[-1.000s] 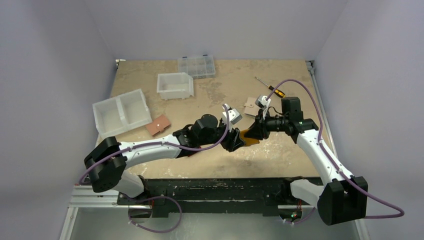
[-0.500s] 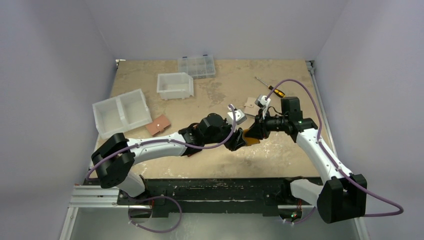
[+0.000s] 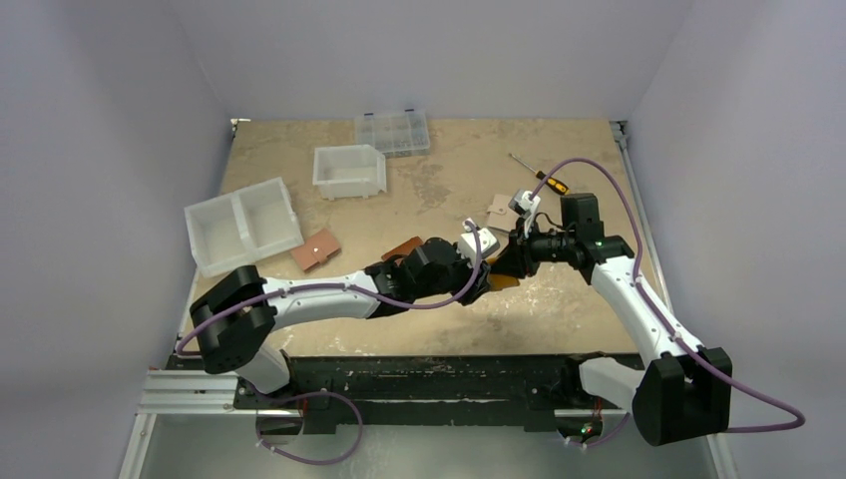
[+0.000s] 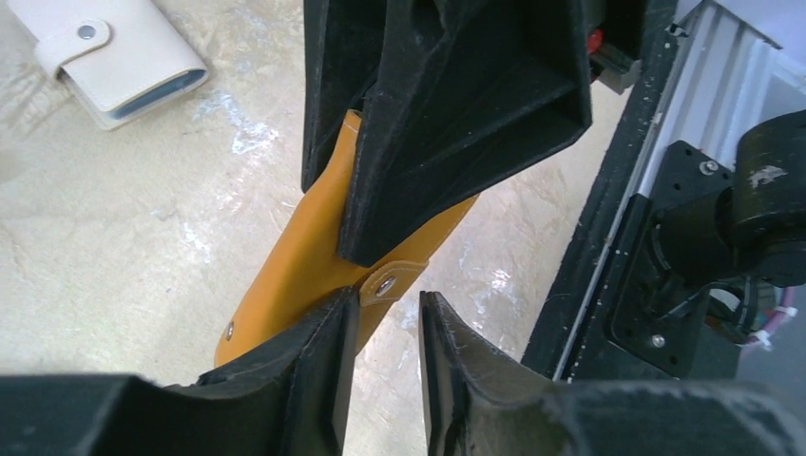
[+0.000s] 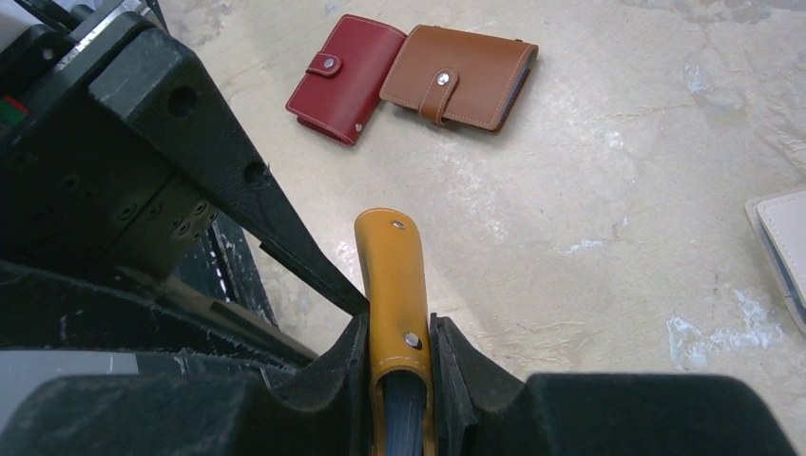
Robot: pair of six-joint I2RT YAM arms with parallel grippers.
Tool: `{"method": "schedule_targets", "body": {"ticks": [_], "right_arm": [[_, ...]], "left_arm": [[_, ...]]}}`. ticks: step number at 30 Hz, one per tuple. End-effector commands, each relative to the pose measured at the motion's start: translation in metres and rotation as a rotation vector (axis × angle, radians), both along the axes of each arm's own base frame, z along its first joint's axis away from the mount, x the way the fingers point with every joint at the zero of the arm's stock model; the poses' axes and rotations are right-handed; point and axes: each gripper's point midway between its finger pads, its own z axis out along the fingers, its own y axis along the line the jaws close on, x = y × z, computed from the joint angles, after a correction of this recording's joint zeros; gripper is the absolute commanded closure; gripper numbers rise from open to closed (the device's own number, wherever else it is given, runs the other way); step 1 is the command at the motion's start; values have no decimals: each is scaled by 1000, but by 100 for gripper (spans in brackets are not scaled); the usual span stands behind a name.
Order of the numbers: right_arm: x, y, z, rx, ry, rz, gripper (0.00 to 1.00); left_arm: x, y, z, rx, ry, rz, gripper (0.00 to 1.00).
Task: Take the credit cards out of the card holder
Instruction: Open the card holder.
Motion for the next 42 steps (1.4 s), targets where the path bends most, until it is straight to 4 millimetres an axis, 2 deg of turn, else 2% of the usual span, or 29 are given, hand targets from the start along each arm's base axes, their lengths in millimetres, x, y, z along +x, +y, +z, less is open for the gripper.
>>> {"method": "schedule_targets", "body": {"ticks": [1,3,5,7,17,25,30,42], "right_arm": [[1,12,32,81,-56,59,100],[0,12,32,81,-57,60,100],[0,12,33,82,-57,60,100],[0,12,33,81,-59,60,100],[6,9,30,64,-60,29,100],[23,0,23,20,-47,-76,100],[26,-3,22,16,-47,-99,100],[26,-4,23,18,-47,-100,100]], "left_arm": [[19,-4,12,-5,-76,68,70],[20,-4,13,-8,-82,77,72],[21,-6,14,-15,-86,80,81],[21,-8,15,-20,-88,69,100],[1,-11,18,-63,-92,-42,100],[-21,-18,15,-77,-83,-120,100],[-32,-23,16,-80,-90,-153,100],[-41,-26,13,-77,-93,-173,100]]}}
